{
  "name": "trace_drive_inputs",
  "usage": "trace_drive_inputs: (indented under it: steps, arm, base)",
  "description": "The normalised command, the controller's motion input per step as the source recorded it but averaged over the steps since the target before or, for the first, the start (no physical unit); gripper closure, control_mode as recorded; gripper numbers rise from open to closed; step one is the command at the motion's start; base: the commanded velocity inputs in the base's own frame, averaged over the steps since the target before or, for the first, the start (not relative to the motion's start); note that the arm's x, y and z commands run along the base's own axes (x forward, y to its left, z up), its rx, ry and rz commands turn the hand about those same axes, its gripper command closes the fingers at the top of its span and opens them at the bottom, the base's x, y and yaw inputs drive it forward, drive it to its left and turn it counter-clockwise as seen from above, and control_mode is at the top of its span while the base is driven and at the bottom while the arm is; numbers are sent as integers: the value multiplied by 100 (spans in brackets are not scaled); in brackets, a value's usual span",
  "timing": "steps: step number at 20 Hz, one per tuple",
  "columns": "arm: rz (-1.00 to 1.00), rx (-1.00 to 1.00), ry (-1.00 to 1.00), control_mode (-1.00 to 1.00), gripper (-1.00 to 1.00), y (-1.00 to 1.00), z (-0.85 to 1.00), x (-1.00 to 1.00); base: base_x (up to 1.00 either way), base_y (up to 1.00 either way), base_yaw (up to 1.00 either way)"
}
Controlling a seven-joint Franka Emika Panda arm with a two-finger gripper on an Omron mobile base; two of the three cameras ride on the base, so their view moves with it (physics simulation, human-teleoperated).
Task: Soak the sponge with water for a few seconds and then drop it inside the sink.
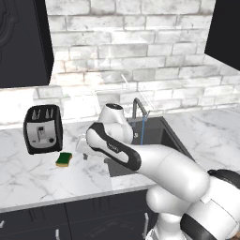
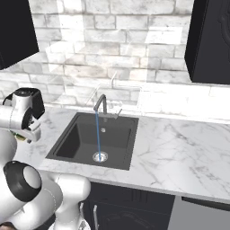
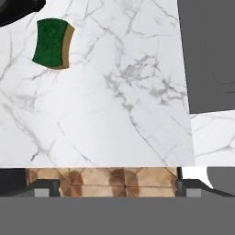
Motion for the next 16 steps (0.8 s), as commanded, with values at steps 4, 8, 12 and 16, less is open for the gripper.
trace_drive_inputs:
  steps: [4,8,12,16]
  arm:
    - [0,-4,0,-100,-100,24,0,8]
    - [0,-5,0,-100,-100,29,0,9]
    - [-1,-3,0,-100,-100,22,0,20]
    - [0,0,0,-100,-100,12,0,32]
  base:
    - [0,0,0]
    - [0,0,0]
    - [0,0,0]
    - [0,0,0]
